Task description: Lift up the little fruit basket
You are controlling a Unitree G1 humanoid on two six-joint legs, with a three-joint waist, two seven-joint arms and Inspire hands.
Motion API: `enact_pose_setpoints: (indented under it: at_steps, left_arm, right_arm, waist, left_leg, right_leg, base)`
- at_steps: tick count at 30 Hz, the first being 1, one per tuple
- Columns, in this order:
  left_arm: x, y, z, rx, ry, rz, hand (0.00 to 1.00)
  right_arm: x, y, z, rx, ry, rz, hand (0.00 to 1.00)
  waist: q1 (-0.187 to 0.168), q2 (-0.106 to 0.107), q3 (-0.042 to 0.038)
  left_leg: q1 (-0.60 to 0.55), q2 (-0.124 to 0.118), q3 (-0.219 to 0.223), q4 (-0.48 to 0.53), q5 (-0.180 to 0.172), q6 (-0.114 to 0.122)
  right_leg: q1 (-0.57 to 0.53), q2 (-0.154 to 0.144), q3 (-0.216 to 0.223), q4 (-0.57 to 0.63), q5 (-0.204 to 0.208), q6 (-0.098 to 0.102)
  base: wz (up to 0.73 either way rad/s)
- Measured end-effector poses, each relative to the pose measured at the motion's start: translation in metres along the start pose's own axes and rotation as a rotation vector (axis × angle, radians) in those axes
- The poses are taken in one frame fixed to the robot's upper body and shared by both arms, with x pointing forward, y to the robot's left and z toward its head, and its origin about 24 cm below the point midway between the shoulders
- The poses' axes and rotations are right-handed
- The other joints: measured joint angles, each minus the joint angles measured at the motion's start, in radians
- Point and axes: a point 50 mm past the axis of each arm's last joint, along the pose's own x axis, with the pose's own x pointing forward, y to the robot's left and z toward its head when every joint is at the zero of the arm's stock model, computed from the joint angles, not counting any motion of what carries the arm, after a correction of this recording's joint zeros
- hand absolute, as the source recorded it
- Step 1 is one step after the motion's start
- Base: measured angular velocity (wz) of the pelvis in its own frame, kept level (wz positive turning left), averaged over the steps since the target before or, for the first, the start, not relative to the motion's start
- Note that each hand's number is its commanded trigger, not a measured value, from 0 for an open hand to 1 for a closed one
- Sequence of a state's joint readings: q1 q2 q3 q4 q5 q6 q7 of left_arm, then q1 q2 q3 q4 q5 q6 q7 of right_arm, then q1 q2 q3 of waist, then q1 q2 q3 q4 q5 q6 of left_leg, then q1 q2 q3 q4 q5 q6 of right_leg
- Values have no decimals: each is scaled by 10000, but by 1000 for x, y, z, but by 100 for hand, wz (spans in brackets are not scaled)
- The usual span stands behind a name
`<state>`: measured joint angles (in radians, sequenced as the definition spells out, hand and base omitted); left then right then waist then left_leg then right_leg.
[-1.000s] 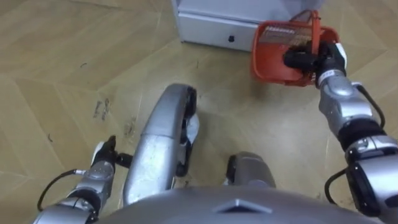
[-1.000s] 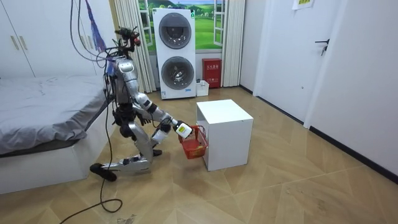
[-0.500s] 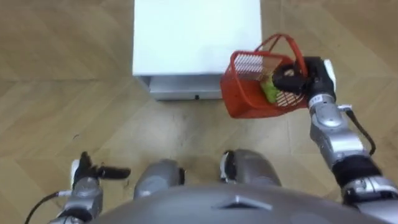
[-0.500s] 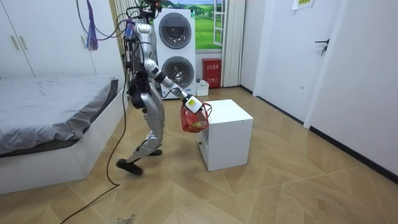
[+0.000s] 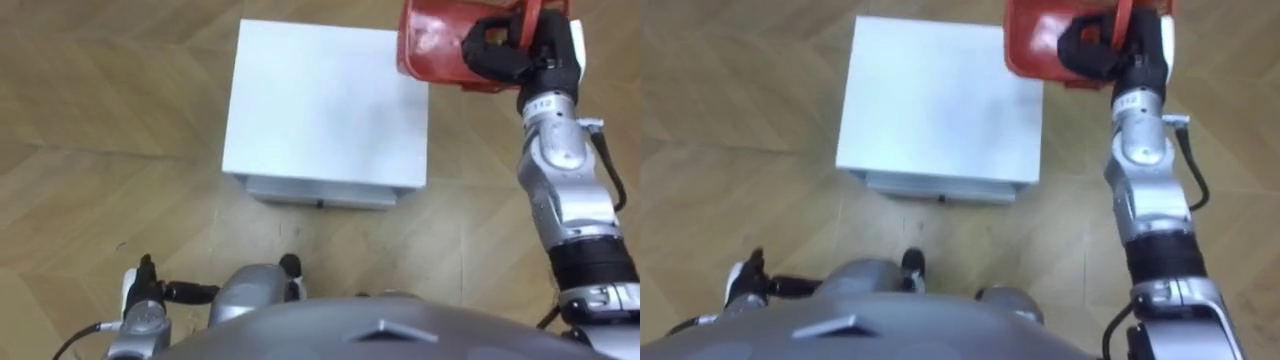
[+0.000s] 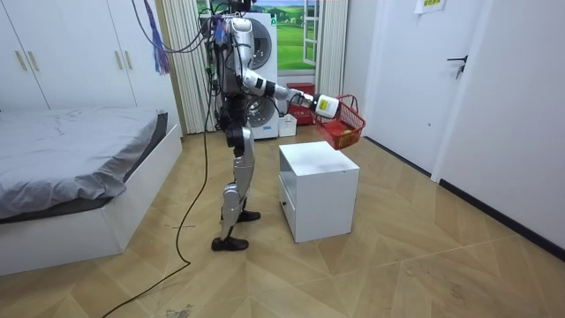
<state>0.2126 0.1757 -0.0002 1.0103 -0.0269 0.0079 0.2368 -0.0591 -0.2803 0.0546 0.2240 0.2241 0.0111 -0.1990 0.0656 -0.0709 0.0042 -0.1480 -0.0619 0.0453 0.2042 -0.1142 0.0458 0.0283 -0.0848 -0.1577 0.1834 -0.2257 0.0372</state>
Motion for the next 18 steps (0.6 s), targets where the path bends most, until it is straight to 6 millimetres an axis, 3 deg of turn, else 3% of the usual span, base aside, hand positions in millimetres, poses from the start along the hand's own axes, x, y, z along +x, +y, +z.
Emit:
enact_pose_setpoints:
  at_steps: [4, 9, 18]
  left_arm:
    - [-1, -2, -6, 49, 307, -290, 0]
    - [-2, 0, -14, 208, 701, -409, 0]
    - [-3, 0, -24, 913, 1094, -430, 0]
  right_arm:
    - [0, 3, 11, -54, -426, 407, 100]
    - [-1, 8, 21, -239, -852, 858, 100]
    - [-1, 11, 22, -275, -871, 1178, 100]
  waist:
    - [-59, -16, 8]
    - [-12, -154, 83]
    - [235, -193, 83]
  left_leg:
    - [54, -5, -3, -17, 0, -1]
    - [34, -31, -71, -20, -1, 0]
    - [-16, -29, -195, 191, -4, 5]
  right_leg:
    - [77, -1, -105, 15, 0, -1]
    - [84, -6, -116, 27, -3, 0]
    - [188, 7, -380, 40, -2, 0]
  base:
    - [4]
    - [6]
    - [3]
